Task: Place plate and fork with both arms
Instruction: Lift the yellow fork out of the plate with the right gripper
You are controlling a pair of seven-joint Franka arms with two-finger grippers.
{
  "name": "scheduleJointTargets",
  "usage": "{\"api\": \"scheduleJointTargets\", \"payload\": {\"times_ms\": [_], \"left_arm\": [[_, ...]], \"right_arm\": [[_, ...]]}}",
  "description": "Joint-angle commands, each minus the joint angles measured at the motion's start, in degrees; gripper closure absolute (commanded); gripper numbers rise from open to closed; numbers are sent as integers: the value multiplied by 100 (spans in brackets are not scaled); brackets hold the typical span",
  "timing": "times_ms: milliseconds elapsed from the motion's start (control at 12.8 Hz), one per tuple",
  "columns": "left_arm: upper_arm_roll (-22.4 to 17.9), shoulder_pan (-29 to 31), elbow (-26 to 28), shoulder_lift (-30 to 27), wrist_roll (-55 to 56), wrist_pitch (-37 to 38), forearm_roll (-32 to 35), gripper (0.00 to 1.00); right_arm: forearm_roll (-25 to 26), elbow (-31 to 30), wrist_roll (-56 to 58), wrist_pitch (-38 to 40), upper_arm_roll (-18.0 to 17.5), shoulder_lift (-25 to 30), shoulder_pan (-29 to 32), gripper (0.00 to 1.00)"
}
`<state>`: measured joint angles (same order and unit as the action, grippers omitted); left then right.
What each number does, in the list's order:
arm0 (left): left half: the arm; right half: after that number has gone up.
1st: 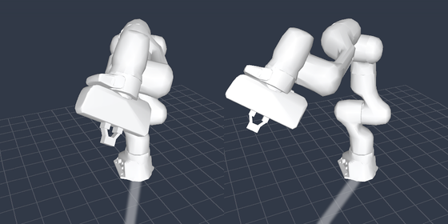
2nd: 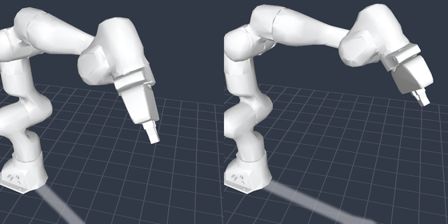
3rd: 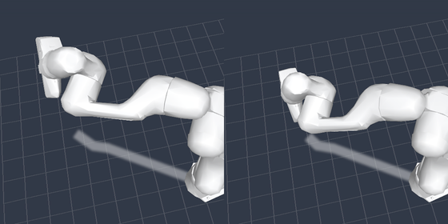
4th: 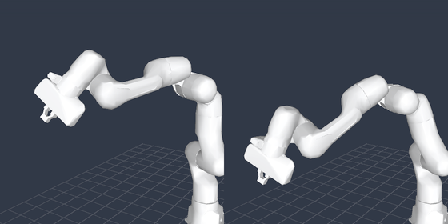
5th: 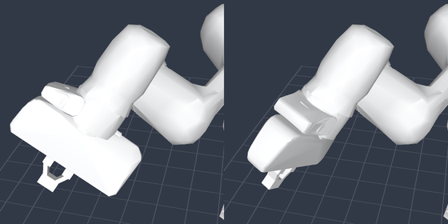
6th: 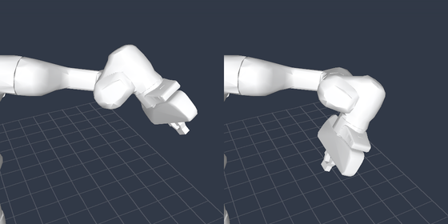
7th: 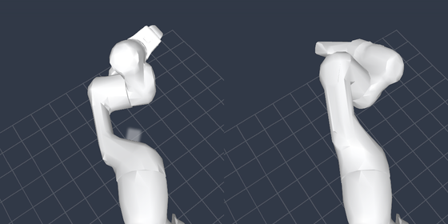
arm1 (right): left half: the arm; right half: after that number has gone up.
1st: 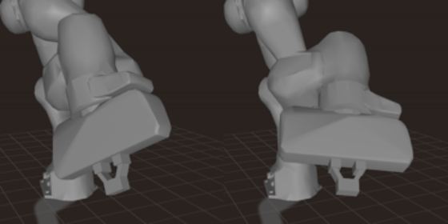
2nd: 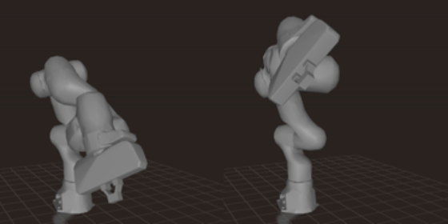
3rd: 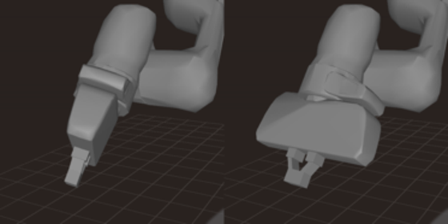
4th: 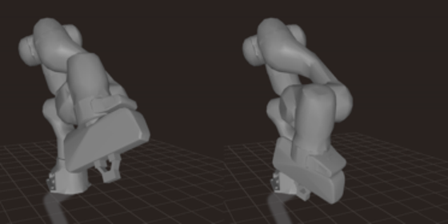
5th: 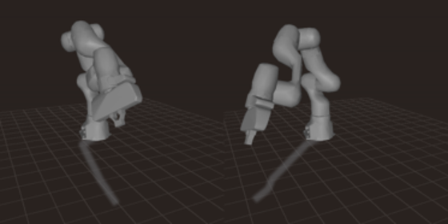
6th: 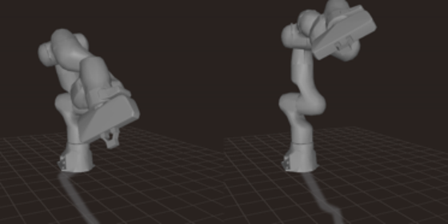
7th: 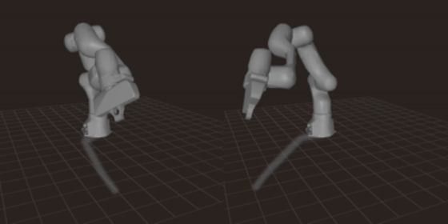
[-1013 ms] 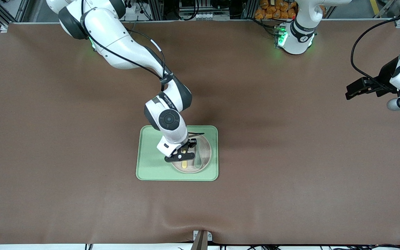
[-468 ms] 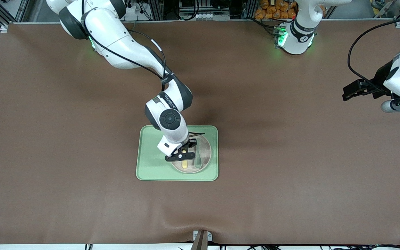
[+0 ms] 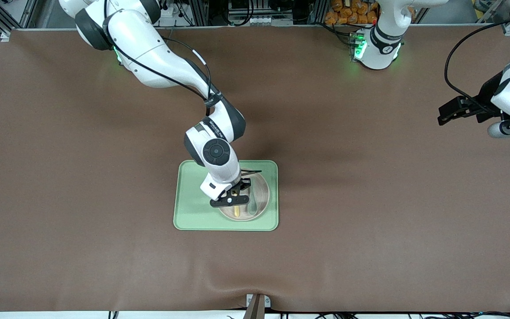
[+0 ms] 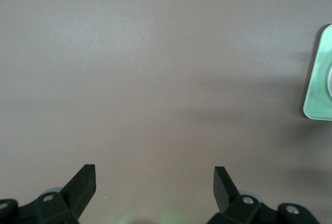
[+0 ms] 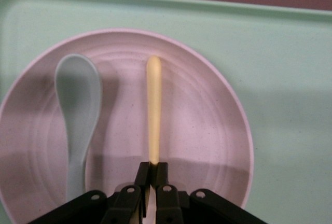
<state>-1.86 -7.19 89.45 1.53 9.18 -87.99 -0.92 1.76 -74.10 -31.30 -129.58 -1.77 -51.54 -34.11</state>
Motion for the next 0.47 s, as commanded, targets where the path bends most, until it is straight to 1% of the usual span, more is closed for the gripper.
{"api": "scheduleJointTargets", "payload": {"times_ms": [0, 390], "left_arm": [[54, 33, 214, -180, -83, -113, 137, 0], [54, 34, 205, -189, -92, -105, 136, 0]], "right_arm": [[105, 254, -192, 301, -16, 12, 35, 100], [-35, 282, -183, 407, -25, 187, 220, 100]]}}
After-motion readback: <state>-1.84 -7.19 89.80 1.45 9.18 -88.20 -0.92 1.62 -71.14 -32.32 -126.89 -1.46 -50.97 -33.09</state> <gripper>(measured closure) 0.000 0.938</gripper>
